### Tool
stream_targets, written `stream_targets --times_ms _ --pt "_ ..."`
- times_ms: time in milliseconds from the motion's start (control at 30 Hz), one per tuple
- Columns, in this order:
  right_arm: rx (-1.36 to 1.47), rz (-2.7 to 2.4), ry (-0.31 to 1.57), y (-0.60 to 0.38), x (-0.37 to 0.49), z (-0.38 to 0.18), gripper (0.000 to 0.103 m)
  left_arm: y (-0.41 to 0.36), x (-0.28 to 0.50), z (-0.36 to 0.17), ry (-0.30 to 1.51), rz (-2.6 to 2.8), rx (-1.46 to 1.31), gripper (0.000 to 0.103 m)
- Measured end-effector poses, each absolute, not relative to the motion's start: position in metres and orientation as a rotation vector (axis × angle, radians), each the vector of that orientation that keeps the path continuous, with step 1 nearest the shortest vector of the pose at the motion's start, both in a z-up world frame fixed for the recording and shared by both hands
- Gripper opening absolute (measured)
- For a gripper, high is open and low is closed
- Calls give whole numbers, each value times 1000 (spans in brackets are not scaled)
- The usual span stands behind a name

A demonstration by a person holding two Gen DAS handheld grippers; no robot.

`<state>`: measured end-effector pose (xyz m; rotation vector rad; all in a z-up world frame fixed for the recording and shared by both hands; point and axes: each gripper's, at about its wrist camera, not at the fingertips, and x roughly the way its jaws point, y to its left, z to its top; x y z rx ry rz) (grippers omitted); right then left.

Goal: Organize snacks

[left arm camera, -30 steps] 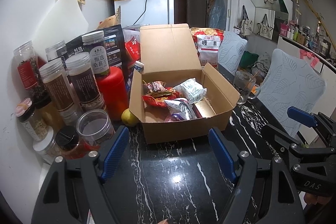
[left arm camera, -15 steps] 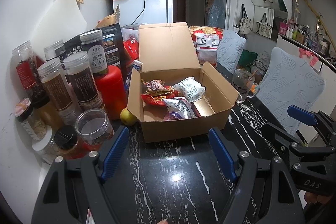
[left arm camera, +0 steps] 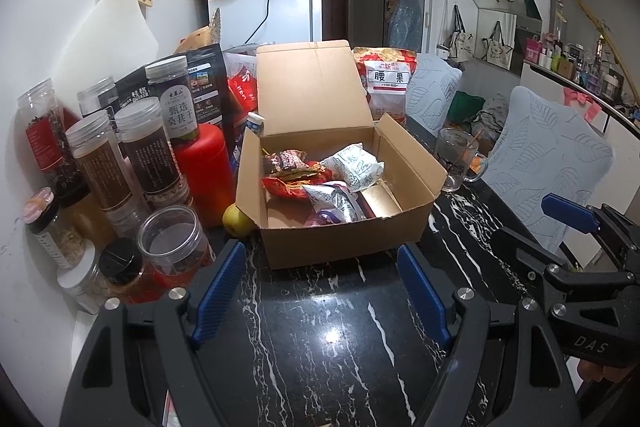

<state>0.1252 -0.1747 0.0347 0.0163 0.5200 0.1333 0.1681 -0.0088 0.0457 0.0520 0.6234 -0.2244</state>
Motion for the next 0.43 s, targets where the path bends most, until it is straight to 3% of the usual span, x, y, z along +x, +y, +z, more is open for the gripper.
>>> stream_targets --times_ms 433 --pt "18 126 523 -178 123 32 85 -8 168 44 621 -239 44 78"
